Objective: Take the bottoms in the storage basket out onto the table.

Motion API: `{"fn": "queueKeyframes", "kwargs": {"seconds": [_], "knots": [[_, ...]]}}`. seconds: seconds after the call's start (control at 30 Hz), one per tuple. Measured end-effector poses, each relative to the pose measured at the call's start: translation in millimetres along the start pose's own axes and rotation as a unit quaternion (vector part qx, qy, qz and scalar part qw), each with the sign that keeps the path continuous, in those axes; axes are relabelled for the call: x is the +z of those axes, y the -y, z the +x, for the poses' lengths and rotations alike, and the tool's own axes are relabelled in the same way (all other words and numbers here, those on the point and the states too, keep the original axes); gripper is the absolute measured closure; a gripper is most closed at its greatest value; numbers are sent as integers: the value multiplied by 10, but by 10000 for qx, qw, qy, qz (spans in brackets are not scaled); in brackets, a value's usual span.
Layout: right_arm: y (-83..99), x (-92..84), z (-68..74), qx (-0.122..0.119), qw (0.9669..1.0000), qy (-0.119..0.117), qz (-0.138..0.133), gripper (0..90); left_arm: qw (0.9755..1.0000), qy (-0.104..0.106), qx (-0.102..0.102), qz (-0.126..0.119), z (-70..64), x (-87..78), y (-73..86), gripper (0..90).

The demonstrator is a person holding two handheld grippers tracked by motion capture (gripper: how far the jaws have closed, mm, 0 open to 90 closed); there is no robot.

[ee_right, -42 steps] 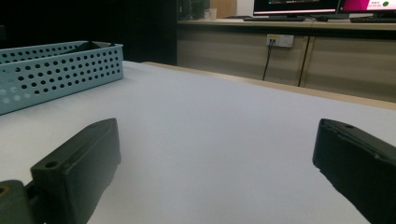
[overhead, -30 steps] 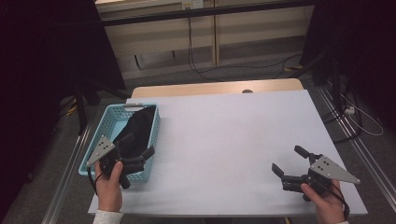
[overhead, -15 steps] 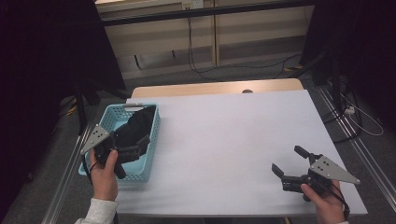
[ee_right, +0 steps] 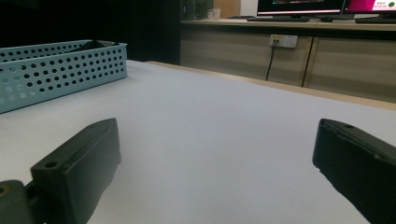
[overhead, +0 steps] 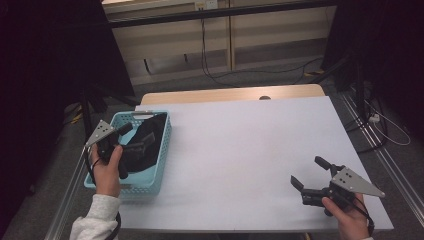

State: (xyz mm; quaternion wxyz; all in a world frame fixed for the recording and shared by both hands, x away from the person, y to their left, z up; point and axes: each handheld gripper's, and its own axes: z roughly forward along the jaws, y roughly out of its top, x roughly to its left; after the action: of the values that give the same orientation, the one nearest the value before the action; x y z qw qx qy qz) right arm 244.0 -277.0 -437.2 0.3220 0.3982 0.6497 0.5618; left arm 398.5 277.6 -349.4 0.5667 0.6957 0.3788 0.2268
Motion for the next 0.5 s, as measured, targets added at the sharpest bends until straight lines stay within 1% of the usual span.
{"fn": "queueKeyframes", "kwargs": {"seconds": [0.13,0.27,0.4,0.43,0.5], "knots": [[-1,1,9,-36,10000,-3,13,5,9999,-81,-97,55,88,35,6,20],[1,0,5,-37,10000,5,18,5,9997,-89,-166,131,157,60,-2,20],[4,7,11,-50,10000,-37,53,5,9996,-89,-133,238,205,98,-24,20],[4,10,14,-55,10000,-43,62,5,9995,-86,-163,241,215,113,-27,20],[2,12,17,-68,9999,-52,59,5,9994,-95,-129,296,246,135,-33,20]]}}
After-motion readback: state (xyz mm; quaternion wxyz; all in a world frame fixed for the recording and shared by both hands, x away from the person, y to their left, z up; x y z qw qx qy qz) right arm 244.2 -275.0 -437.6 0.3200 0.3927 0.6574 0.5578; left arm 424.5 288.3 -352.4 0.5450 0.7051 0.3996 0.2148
